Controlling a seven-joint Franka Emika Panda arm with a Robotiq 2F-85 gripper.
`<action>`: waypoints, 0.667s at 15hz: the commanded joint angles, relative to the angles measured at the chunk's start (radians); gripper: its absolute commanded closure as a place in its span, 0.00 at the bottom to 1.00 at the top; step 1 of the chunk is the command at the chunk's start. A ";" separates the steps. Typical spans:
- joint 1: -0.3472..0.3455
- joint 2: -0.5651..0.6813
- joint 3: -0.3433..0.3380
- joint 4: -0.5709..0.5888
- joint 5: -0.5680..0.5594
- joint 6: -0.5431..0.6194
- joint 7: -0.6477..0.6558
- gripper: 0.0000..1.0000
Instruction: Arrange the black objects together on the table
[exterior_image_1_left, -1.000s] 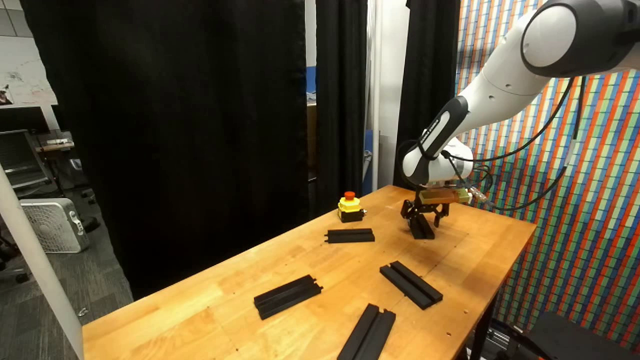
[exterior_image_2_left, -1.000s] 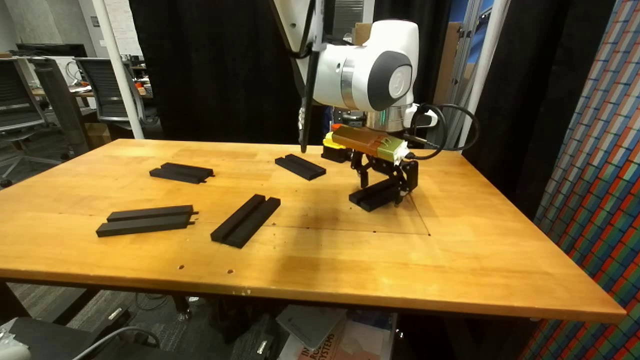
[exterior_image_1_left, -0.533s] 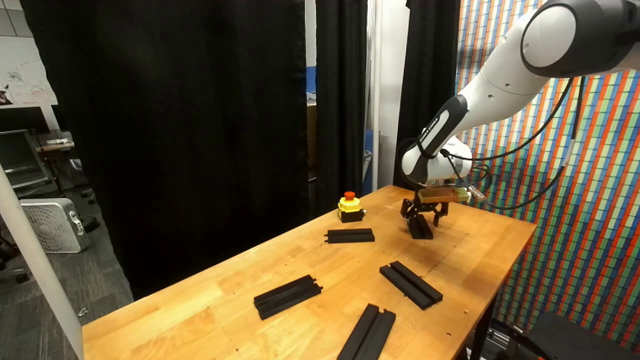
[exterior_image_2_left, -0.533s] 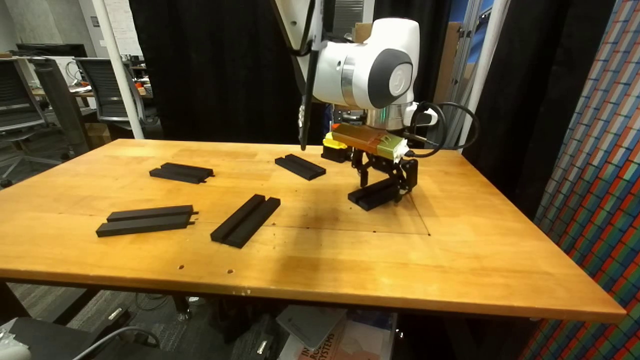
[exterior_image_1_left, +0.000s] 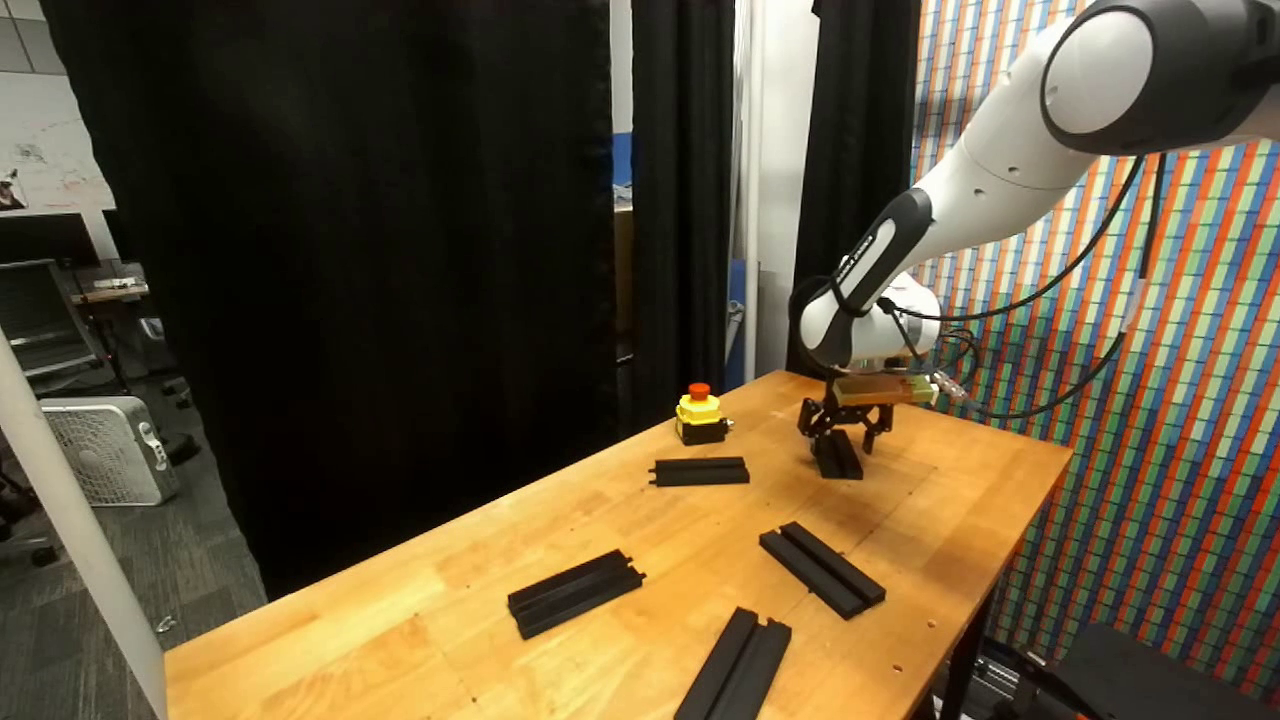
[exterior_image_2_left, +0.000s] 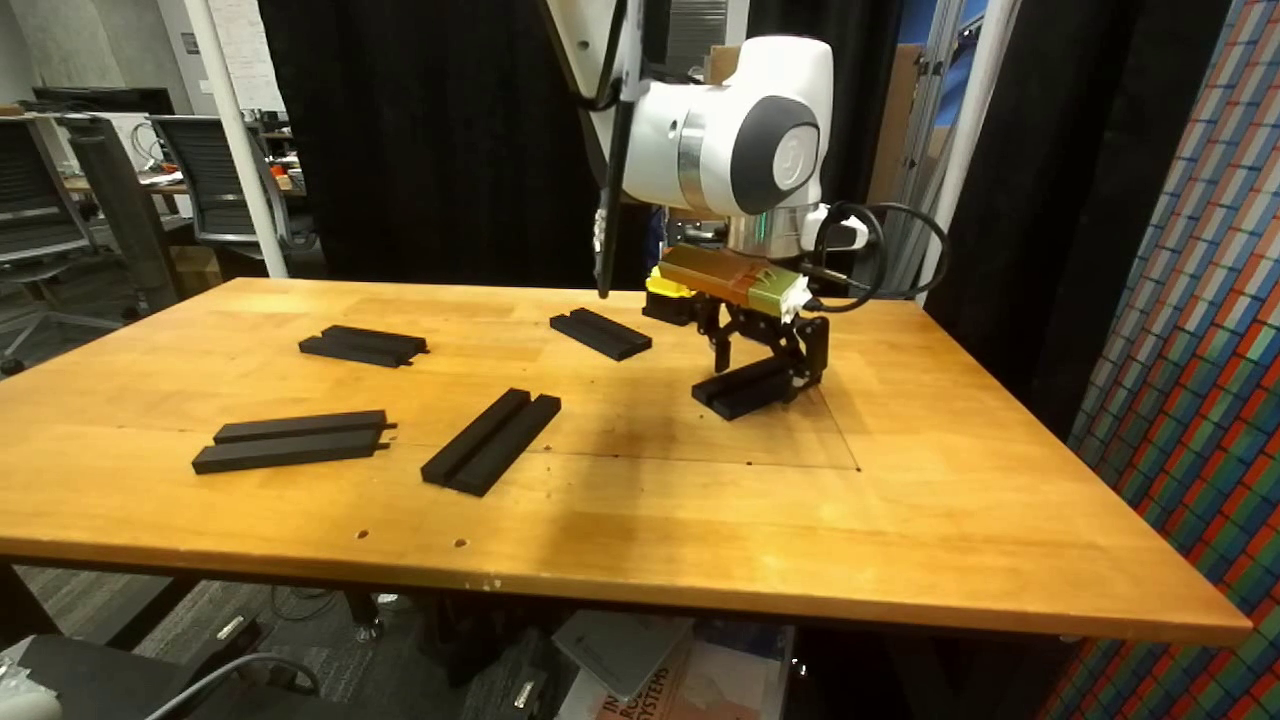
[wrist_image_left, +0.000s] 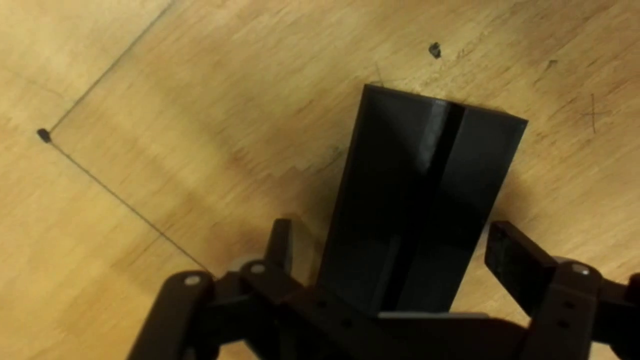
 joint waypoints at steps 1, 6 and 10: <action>0.004 -0.007 0.006 0.024 0.033 -0.045 0.004 0.00; 0.008 0.001 0.004 0.034 0.040 -0.076 0.017 0.00; 0.009 0.015 0.000 0.045 0.038 -0.101 0.030 0.00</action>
